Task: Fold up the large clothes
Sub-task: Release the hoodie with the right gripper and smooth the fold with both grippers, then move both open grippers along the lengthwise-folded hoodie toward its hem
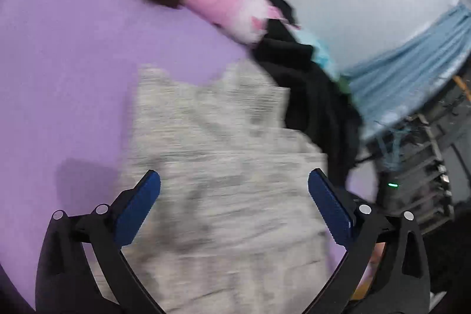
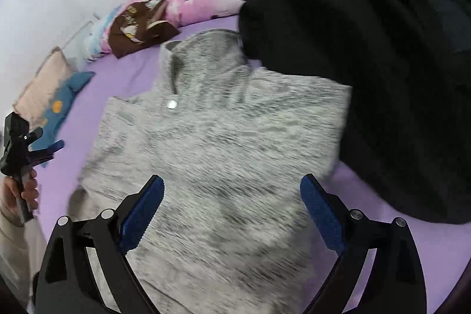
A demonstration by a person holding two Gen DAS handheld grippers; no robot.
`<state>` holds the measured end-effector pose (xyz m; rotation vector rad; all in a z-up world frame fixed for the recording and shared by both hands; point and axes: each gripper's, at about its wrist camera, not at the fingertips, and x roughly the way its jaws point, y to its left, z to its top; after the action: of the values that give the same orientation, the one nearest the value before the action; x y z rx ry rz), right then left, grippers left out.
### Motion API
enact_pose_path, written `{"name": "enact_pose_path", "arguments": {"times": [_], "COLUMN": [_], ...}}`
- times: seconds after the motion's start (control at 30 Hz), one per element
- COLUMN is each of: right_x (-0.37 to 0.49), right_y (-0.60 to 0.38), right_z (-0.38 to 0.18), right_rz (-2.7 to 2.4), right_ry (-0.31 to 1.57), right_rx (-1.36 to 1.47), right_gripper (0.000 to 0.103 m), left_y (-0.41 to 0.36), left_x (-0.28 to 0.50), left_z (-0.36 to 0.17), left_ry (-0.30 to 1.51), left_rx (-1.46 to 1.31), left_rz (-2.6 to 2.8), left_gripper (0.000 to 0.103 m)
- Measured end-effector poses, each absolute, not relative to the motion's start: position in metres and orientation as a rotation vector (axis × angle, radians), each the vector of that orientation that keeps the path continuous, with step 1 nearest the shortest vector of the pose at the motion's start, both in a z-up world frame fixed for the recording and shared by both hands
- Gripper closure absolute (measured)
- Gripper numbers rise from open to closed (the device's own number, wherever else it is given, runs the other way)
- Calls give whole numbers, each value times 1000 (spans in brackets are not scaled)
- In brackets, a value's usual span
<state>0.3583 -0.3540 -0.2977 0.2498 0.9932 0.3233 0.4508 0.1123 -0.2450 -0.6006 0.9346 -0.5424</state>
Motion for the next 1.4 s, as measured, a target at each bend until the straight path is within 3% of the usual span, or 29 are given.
{"name": "enact_pose_path", "arguments": {"times": [0.1,0.27,0.43,0.57,0.87,1.4], "right_x": [355,315,301,308,259,102], "right_y": [-350,-342,-354,-357,-383,-388], "right_z": [-318,-342,-384,-386,-330,-321], "right_rz": [323,230,236,234,273,252], "right_ry": [1062,1112,1137,1131,1083,1086], "right_rx": [264,115,164,186,296,359], "right_gripper": [11,8,5,5,6,6], "left_y": [70,25,18,10,55,144], "left_x": [458,469,474,467,406,221], "left_z": [-254,-317,-350,-345,-287,-313], "left_ry": [977,1127,1098,1079,1025,1130], "left_rx": [-570,-350,-283,-209,-259,-263], "left_rz": [-602,-394,-415,-412,-403,-232], "left_gripper": [6,6,6,6,6,6]}}
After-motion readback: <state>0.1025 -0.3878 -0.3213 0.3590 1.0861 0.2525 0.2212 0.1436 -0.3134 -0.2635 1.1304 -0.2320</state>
